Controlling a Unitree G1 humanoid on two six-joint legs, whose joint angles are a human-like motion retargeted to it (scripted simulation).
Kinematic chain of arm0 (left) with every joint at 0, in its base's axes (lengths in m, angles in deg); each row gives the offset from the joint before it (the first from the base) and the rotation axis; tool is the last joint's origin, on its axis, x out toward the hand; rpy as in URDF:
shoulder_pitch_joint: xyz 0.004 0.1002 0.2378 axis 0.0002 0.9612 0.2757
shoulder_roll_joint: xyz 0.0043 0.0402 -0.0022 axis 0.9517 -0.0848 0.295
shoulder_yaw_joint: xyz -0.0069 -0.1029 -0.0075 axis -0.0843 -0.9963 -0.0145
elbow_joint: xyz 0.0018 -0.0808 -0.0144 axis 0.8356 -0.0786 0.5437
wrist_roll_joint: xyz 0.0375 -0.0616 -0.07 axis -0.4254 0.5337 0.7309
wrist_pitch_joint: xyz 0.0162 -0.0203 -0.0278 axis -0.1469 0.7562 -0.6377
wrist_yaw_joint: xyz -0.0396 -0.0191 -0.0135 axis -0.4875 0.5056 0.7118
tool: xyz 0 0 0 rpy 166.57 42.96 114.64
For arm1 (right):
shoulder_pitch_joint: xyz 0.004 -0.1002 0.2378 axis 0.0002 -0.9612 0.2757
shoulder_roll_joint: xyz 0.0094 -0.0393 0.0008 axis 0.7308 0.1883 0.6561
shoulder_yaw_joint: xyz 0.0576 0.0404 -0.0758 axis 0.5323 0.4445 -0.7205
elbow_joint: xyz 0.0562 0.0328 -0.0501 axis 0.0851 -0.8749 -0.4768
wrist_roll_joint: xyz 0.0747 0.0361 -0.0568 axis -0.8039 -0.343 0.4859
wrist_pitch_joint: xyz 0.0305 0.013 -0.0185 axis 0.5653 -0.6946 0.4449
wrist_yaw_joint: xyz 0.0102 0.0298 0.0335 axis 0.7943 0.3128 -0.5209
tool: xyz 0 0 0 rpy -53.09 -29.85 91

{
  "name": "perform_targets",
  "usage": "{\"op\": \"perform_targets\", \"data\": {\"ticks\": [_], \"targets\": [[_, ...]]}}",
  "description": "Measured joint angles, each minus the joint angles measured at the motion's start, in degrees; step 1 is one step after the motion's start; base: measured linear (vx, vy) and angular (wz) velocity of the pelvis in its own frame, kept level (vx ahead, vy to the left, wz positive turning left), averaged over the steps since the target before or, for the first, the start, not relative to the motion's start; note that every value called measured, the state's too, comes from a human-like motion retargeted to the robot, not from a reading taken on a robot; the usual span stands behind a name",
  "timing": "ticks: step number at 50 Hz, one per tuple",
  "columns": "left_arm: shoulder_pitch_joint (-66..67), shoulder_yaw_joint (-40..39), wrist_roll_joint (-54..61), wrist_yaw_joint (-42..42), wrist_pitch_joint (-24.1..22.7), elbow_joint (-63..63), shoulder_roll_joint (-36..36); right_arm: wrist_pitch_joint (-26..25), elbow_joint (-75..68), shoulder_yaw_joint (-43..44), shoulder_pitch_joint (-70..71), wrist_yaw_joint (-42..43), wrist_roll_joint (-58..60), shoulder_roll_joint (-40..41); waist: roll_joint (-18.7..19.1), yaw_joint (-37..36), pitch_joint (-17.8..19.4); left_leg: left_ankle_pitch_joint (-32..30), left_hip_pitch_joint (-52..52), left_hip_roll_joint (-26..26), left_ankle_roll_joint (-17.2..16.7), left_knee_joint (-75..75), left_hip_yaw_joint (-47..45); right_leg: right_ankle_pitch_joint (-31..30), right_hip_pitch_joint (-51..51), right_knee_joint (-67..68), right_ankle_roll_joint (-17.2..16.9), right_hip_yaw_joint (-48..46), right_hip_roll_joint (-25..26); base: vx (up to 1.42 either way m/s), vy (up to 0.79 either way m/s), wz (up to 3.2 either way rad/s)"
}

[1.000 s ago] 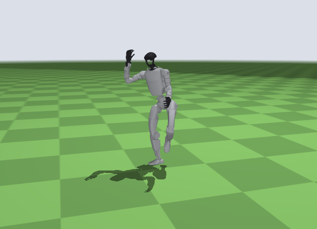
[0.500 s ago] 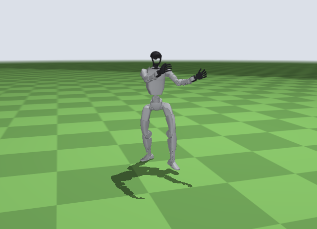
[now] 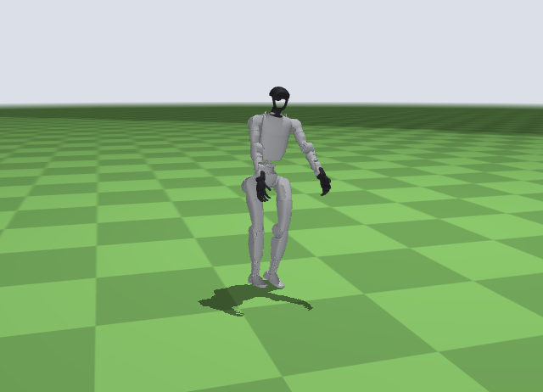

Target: Kungfu

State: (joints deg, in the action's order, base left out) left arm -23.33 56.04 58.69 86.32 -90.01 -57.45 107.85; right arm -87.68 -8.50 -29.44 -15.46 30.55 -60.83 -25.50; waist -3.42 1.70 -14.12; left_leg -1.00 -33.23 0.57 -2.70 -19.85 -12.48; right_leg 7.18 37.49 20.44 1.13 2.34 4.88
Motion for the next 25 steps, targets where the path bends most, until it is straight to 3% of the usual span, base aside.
{"op": "perform_targets", "data": {"ticks": [2,3,5,7,8,10,12,15,20,25], "targets": [[2.9,12.3,9.8,14.3,0.2,-5.7,-4.8,-16.2,-17.9,1.9,-6.1,-8.7,7.5,-5.6,2.9,4.7,5.2,-0.6,5.5,1.5,0.7,3.0,2.6,-14.9,3.5,-6.4,-0.2,-3.9,-2.0,0.12,0.18,1.89],[4.0,17.1,15.7,14.0,0.0,-5.9,-8.9,-25.9,-19.8,2.2,-12.5,-14.5,15.9,-8.8,3.4,6.3,7.9,-0.6,8.0,2.1,1.6,4.1,3.5,-21.6,4.9,-10.5,-0.4,-3.7,-2.2,0.17,0.09,1.28],[7.5,20.0,22.3,3.3,-5.9,-1.3,-21.3,-36.8,-20.4,1.8,-28.0,-22.2,30.0,-13.0,4.8,7.8,11.1,-0.3,11.1,2.5,4.4,6.2,6.1,-24.5,9.7,-17.6,2.7,-0.4,-0.4,0.32,0.00,0.46],[11.5,24.4,30.3,-1.0,-10.5,3.6,-31.0,-32.6,-20.4,0.0,-44.2,-23.1,32.5,-15.6,6.5,8.2,11.8,0.4,12.3,2.3,8.3,7.4,7.7,-17.4,16.0,-20.5,6.9,-1.9,0.9,0.47,-0.11,-0.21],[13.8,26.9,34.5,1.2,-9.8,5.3,-34.7,-28.7,-20.4,0.3,-51.3,-21.2,31.5,-16.9,6.6,8.5,12.1,0.6,13.8,2.8,9.3,8.1,7.4,-14.6,17.6,-20.7,7.0,-5.0,1.3,0.46,-0.17,-0.21],[18.1,36.6,43.4,6.4,-2.8,9.8,-37.3,-21.9,-20.4,4.8,-63.9,-17.6,30.7,-18.7,6.4,10.2,10.9,0.9,15.5,3.2,8.6,9.6,7.8,-12.3,21.1,-18.7,5.7,-9.3,1.5,0.40,-0.24,0.04],[19.1,46.3,42.8,11.1,3.1,15.8,-33.6,-21.8,-20.4,11.4,-72.1,-16.7,29.8,-18.9,7.2,13.2,9.3,0.9,15.6,2.1,6.8,10.5,9.3,-13.3,24.5,-14.8,7.3,-9.3,1.6,0.21,-0.22,0.31],[18.3,53.4,31.8,13.8,3.5,23.0,-27.8,-25.4,-20.4,18.5,-79.7,-17.4,21.9,-20.2,7.7,16.8,10.6,1.3,18.9,1.0,5.5,11.5,10.6,-18.2,23.5,-9.9,7.8,-5.9,4.2,0.26,-0.18,0.17],[17.7,49.6,22.2,15.3,-0.5,28.0,-23.3,-16.7,-20.4,21.9,-78.1,-19.2,4.1,-21.6,7.1,23.5,12.1,3.1,21.3,0.1,3.7,11.6,11.9,-20.1,18.3,-9.1,4.2,-4.9,5.1,0.16,-0.13,0.10],[18.1,47.7,22.3,16.5,-4.5,30.5,-22.4,-5.0,-17.0,17.3,-72.6,-30.0,4.3,-18.6,6.9,21.5,7.4,5.7,20.1,0.3,3.3,12.0,8.8,-16.2,17.6,-4.5,0.8,-11.0,4.6,0.29,-0.10,-0.62]]}}
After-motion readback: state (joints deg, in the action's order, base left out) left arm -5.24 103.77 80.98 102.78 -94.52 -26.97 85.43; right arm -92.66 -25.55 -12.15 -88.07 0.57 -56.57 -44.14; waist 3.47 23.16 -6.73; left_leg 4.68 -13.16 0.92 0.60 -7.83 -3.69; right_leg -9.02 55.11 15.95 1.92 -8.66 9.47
